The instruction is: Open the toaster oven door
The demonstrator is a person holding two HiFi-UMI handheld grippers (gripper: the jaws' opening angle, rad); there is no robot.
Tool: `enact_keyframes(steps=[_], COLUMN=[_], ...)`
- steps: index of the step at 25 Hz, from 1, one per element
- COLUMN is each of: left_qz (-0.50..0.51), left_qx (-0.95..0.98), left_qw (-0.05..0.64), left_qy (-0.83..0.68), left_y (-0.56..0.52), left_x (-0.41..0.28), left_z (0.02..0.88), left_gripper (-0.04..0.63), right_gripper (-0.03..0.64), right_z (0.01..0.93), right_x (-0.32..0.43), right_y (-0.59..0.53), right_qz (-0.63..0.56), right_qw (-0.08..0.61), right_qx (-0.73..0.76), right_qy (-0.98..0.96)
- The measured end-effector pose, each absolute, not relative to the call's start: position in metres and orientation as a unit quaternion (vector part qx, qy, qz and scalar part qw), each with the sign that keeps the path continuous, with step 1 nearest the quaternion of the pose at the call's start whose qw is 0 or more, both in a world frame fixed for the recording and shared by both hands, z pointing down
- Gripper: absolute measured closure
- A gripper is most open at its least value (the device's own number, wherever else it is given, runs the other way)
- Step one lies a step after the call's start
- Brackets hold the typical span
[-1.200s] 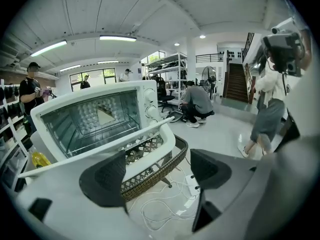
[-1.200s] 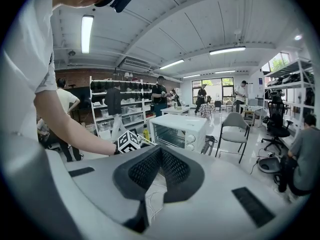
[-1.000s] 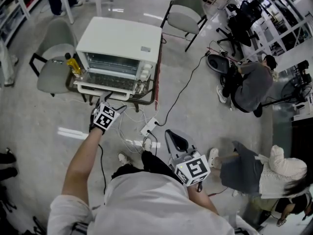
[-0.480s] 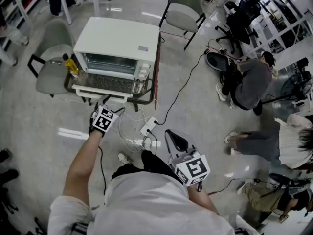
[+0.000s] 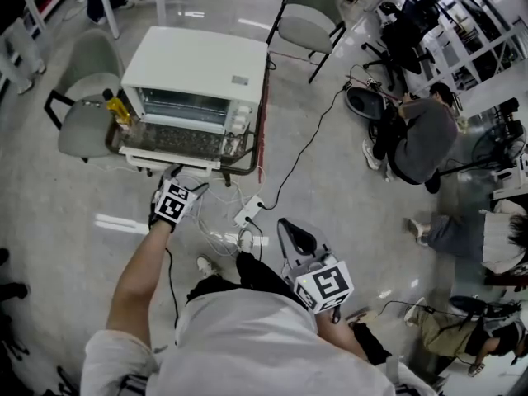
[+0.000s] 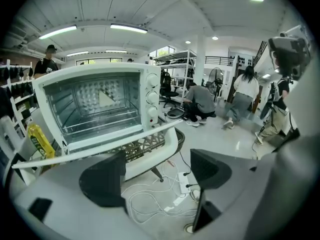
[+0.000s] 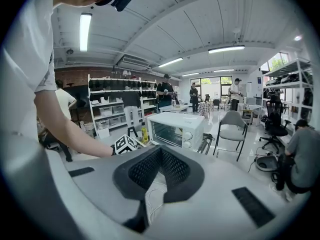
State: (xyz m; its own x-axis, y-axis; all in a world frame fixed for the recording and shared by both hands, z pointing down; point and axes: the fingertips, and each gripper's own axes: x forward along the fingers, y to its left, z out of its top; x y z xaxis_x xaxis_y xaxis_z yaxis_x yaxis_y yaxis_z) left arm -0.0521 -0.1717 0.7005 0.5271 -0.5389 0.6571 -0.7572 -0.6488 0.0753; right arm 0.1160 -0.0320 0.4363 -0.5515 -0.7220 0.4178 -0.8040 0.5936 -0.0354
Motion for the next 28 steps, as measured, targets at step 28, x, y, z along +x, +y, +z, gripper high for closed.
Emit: enact_keyframes(steps=[28], left_qz=[0.264], left_qx=[0.832], left_qw=[0.249], left_qy=[-0.419], left_y=[-0.171], left_x=[-0.049], left_z=[0.730], left_gripper=[0.198], right_gripper=[0.595], right_z=[0.442], right_x=[0.129], right_y=[-0.047], right_qz=[0.114], right_qw=[0.196], right_qx=[0.437], right_qy=[-0.870])
